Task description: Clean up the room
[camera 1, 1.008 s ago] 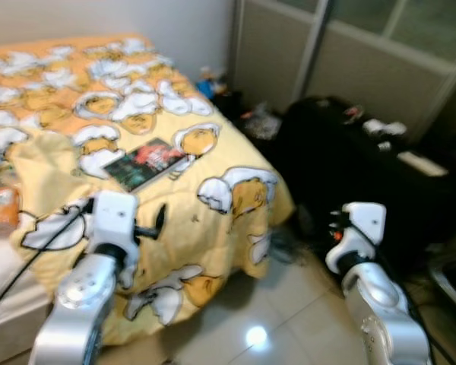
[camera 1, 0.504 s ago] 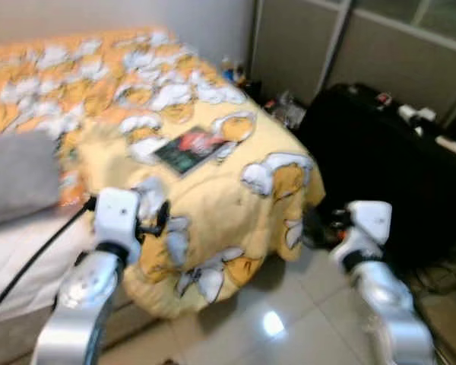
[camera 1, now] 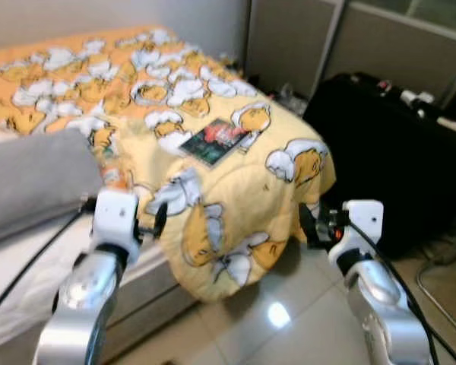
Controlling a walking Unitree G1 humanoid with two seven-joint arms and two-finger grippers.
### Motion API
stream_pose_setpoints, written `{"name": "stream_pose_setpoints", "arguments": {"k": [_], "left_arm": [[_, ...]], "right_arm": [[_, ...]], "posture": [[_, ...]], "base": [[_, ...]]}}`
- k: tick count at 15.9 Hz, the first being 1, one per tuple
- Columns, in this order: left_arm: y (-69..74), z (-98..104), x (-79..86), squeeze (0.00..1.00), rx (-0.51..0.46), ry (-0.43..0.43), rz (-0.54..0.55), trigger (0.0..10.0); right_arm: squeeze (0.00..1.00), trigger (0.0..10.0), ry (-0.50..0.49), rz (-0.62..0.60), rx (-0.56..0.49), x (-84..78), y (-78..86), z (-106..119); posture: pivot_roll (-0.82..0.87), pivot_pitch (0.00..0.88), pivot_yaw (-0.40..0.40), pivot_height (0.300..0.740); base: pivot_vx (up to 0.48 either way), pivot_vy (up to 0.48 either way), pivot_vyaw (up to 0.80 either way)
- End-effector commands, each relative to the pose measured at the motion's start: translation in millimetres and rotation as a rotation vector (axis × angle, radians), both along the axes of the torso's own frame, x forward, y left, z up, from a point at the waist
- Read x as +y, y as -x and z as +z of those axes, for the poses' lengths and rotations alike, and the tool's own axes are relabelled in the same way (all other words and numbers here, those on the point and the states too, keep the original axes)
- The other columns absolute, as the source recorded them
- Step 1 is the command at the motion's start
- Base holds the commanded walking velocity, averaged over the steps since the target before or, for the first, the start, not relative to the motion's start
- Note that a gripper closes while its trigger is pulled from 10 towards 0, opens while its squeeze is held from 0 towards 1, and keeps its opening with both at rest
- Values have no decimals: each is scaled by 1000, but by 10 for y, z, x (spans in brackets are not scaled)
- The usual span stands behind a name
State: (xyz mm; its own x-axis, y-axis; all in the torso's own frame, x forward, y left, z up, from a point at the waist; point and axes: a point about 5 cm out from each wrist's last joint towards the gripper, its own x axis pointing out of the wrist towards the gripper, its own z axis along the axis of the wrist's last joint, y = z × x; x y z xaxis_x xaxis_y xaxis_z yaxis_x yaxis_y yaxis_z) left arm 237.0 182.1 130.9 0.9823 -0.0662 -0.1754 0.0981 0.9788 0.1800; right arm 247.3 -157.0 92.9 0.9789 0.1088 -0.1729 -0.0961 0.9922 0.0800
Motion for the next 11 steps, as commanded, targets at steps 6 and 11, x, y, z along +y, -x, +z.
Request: {"name": "stream_pose_setpoints", "arguments": {"k": [6,11], "left_arm": [[-8,21,38,71,-12,-6,28,10000],[-29,58,76,8,-44,-14,70,10000]], "right_arm": [[0,10000,-14,47,-9,71,-36,59],[0,10000,3,50,2,63,-37,56]], "posture": [[-34,0,-24,740],[-36,0,-24,740]], "base": [[0,329,0],[0,52,0]]}}
